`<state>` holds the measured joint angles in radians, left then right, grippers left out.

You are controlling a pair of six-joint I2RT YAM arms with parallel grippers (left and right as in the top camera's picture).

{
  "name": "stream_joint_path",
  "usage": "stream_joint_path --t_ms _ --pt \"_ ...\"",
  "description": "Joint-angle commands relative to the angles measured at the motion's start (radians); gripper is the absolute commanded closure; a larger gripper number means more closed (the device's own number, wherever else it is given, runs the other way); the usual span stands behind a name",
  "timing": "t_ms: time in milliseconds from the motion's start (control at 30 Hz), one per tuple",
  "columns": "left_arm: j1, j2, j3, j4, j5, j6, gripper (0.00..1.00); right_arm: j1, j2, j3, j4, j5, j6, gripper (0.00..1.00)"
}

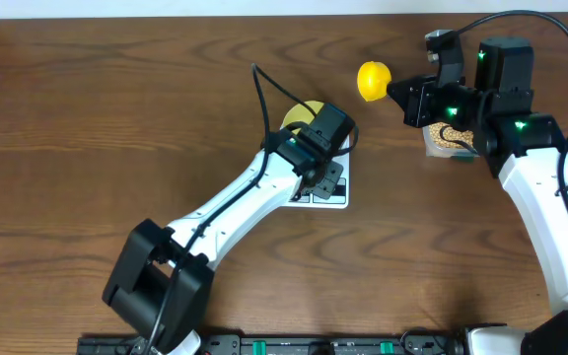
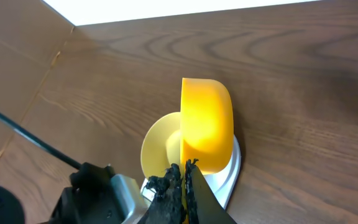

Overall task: Scoop item into bowl and weigh 50g on scale
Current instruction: 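Move the left gripper to the scale's button panel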

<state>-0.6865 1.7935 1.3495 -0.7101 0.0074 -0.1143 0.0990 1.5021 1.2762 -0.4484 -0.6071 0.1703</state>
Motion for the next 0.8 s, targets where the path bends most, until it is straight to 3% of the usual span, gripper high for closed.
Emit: stream_joint_path --t_ms 0,267,367,500,767 --pt "-0.002 0.026 -0.007 0.029 -0.045 0.039 0.59 -0.007 -0.019 0.019 0.004 0.007 -0.019 0.99" --pt "-0.009 0.031 -0.008 0.04 -0.046 0.067 0.55 -0.006 -0.019 0.019 0.014 0.007 -0.01 0.99" --pt "-0.013 0.031 -0.011 0.023 -0.007 0.074 0.49 -0.006 -0.019 0.019 0.014 0.007 -0.01 0.99" --pt "-0.035 0.03 -0.011 -0.019 0.127 0.168 0.43 -0.006 -0.019 0.019 0.013 0.007 -0.006 0.99" --pt "-0.095 0.037 -0.011 -0.021 0.135 0.283 0.32 -0.006 -0.019 0.019 0.016 0.007 0.001 0.99"
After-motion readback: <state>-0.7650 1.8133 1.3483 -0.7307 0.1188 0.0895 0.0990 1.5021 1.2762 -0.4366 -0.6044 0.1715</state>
